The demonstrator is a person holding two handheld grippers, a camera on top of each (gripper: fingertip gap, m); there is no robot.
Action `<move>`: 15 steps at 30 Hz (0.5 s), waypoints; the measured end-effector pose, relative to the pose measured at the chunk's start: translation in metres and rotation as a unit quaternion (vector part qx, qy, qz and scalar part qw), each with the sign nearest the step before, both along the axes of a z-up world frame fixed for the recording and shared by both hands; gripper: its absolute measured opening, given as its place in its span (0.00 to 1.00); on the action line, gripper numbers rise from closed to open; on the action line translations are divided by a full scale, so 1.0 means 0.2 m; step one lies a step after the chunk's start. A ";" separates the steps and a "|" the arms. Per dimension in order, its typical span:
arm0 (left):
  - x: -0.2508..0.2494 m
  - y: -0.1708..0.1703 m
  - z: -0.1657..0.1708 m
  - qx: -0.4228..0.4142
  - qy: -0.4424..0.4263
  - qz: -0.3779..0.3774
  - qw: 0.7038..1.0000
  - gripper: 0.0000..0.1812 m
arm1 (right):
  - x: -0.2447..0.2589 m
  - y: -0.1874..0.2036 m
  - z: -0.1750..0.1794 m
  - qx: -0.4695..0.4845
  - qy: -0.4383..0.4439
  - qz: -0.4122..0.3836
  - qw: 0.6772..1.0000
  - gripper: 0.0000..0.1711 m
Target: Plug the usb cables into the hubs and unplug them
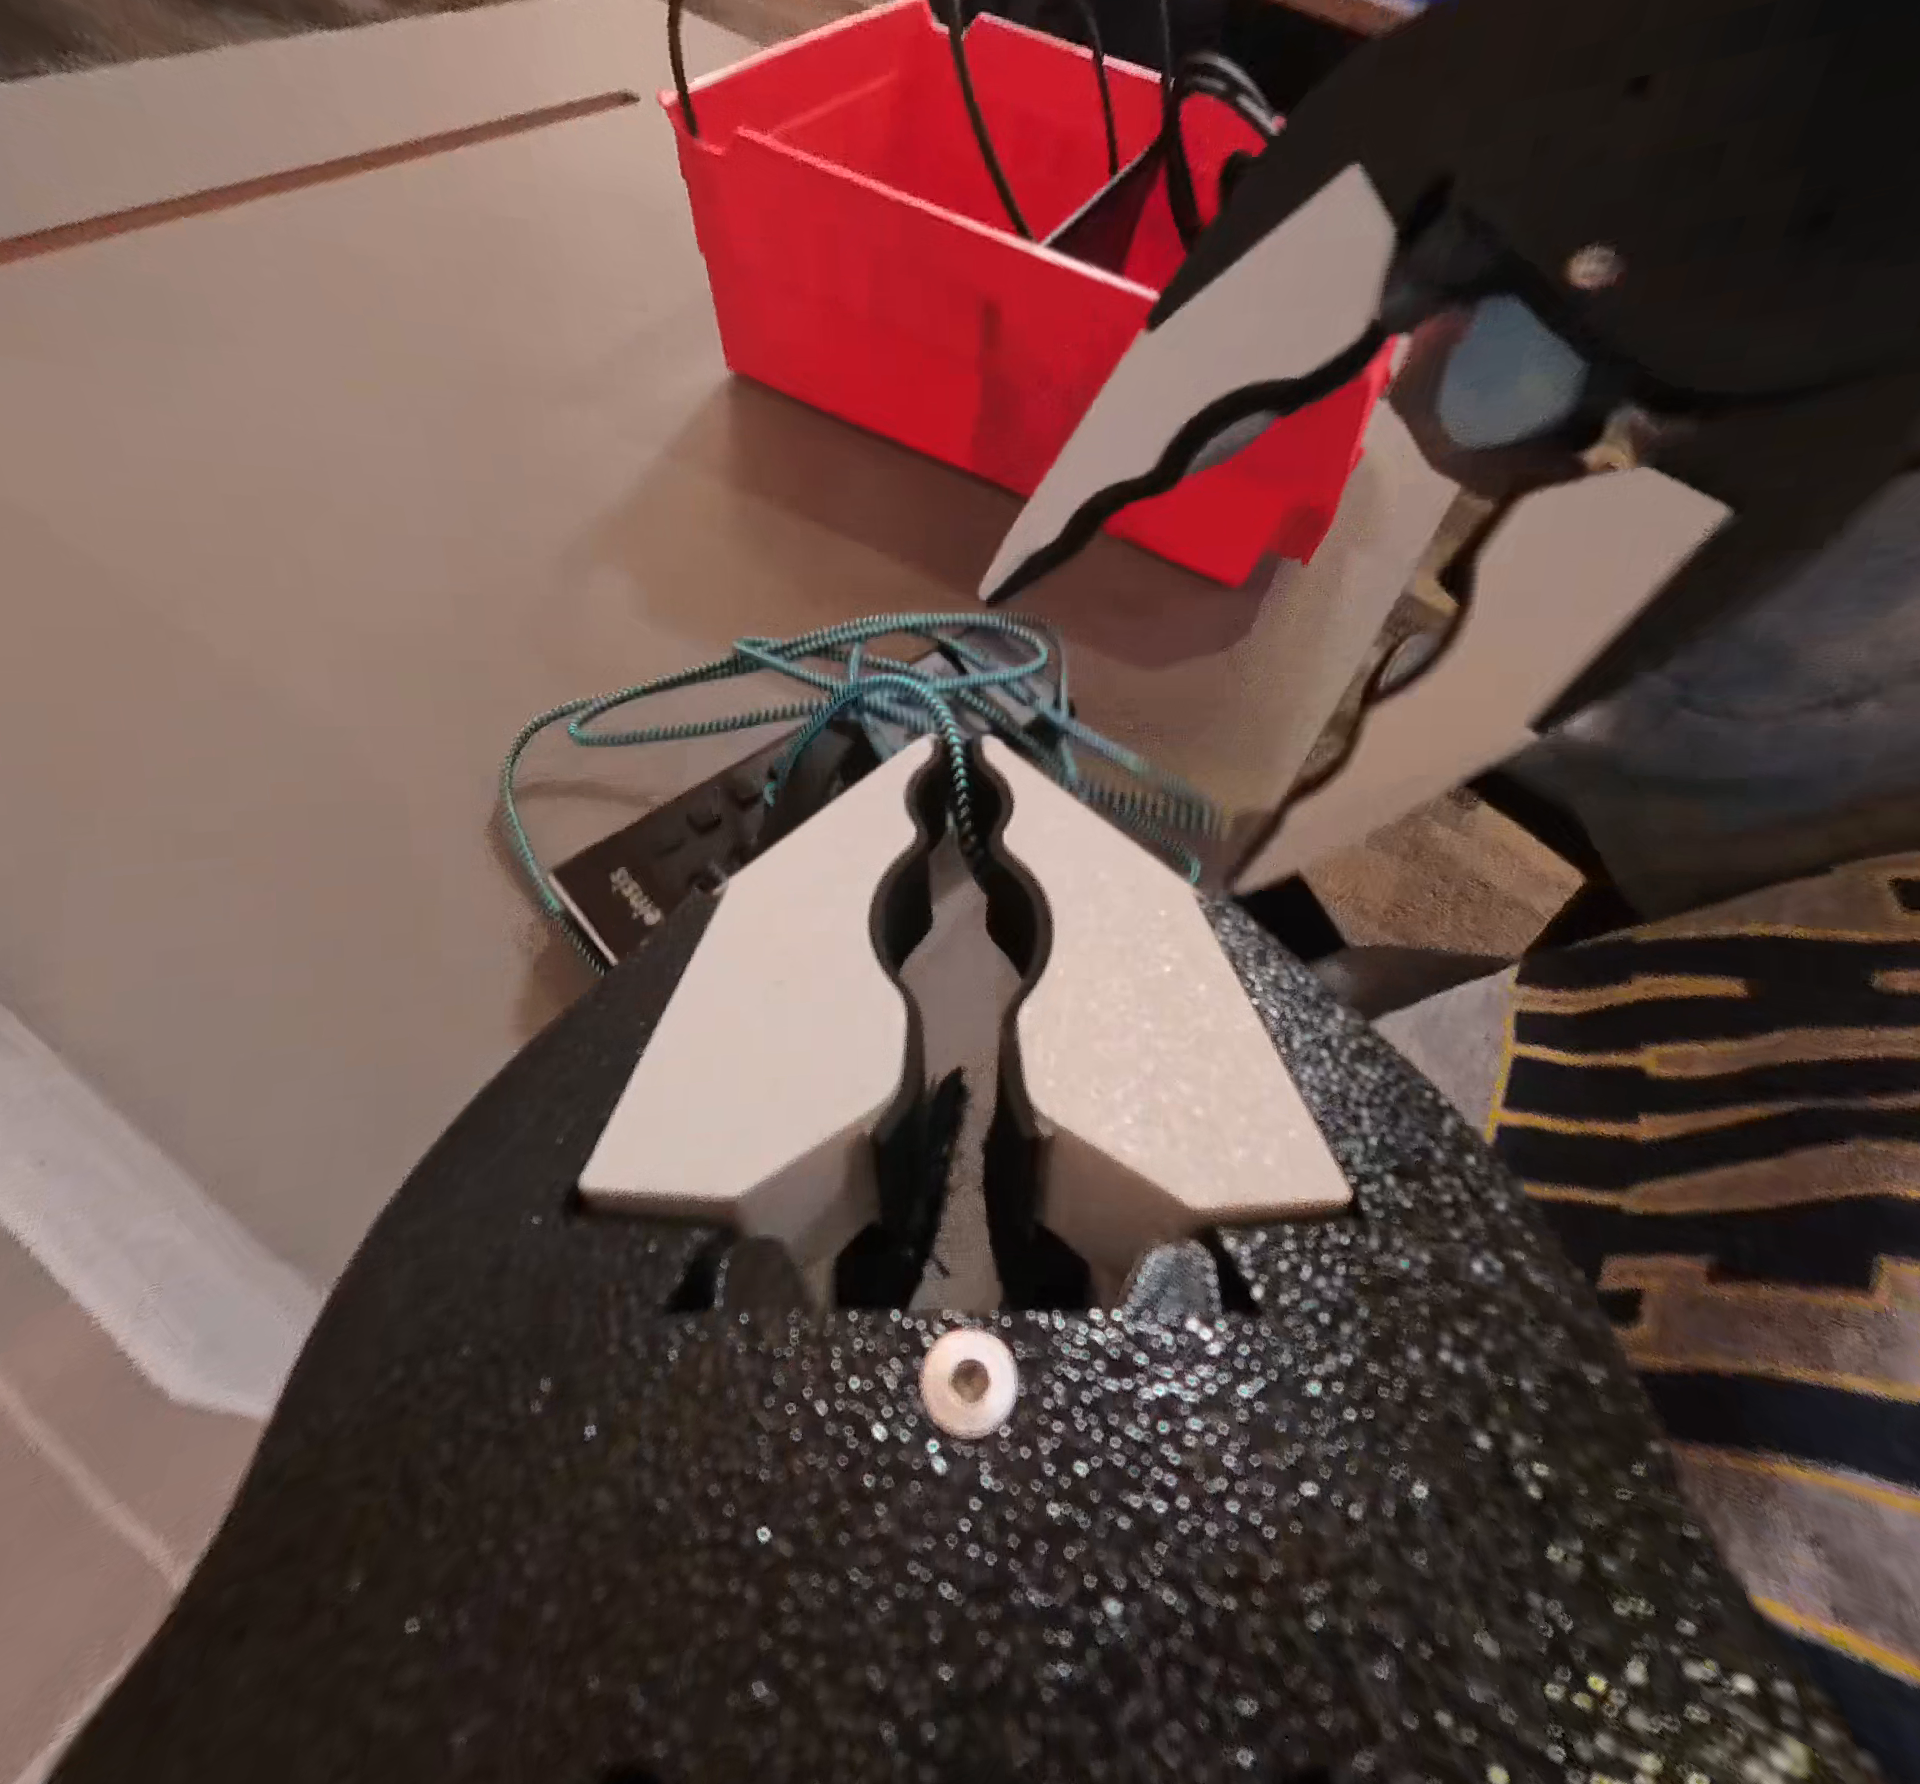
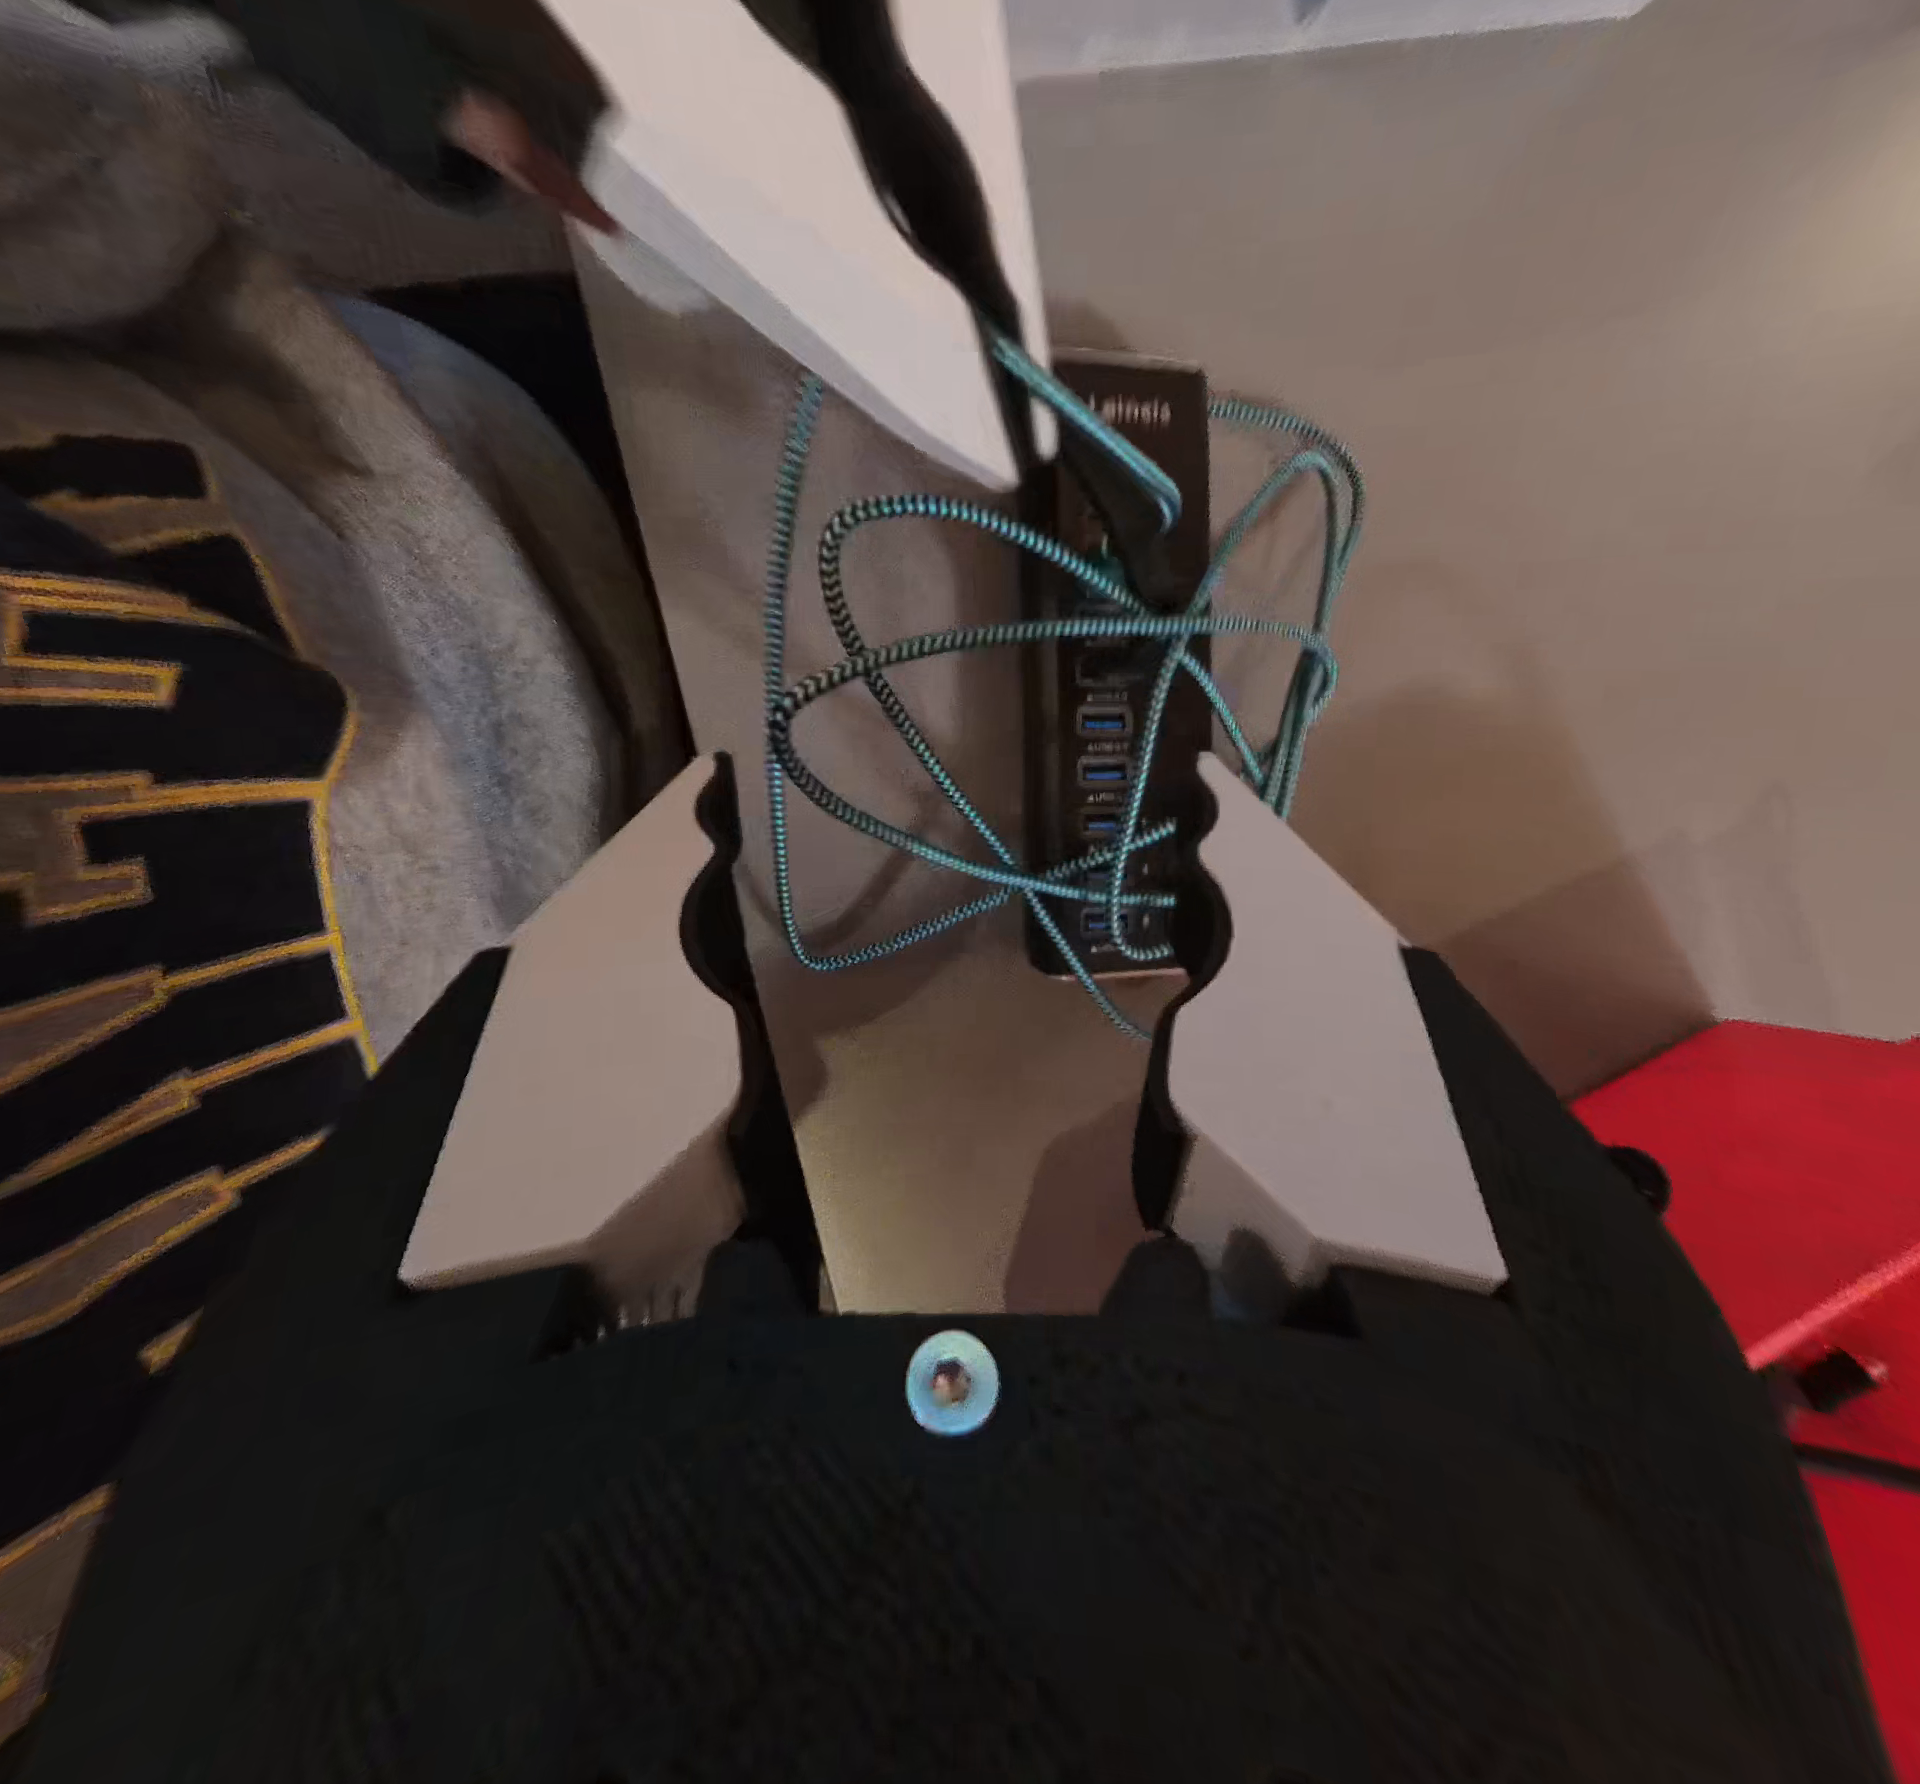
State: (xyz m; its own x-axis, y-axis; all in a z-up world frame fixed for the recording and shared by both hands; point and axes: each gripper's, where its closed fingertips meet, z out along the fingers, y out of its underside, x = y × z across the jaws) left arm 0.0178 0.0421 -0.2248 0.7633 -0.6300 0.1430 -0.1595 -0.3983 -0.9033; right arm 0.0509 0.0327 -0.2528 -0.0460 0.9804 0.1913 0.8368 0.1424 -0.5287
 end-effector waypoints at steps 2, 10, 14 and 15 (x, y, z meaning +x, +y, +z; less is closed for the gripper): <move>0.02 0.03 0.03 0.003 -0.020 -0.003 1.000 0.00 | -0.06 -0.02 0.07 0.006 0.051 0.001 0.999 0.56; 0.10 0.05 0.05 0.007 -0.038 -0.038 0.999 0.03 | -0.26 0.14 -0.17 0.014 0.103 -0.068 0.992 0.55; 0.09 0.02 0.06 0.007 -0.040 -0.044 0.998 0.12 | -0.28 0.19 -0.18 0.009 0.138 -0.081 0.987 0.36; 0.07 0.01 0.08 0.004 -0.047 -0.044 0.998 0.14 | -0.28 0.21 -0.17 0.016 0.143 -0.086 0.986 0.34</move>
State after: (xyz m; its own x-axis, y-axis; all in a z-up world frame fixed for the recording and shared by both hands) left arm 0.0326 0.0441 -0.2097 0.6884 -0.6953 0.2065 -0.1074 -0.3792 -0.9191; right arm -0.0048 0.0755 -0.2874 0.1813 0.9621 0.2038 0.6681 0.0316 -0.7434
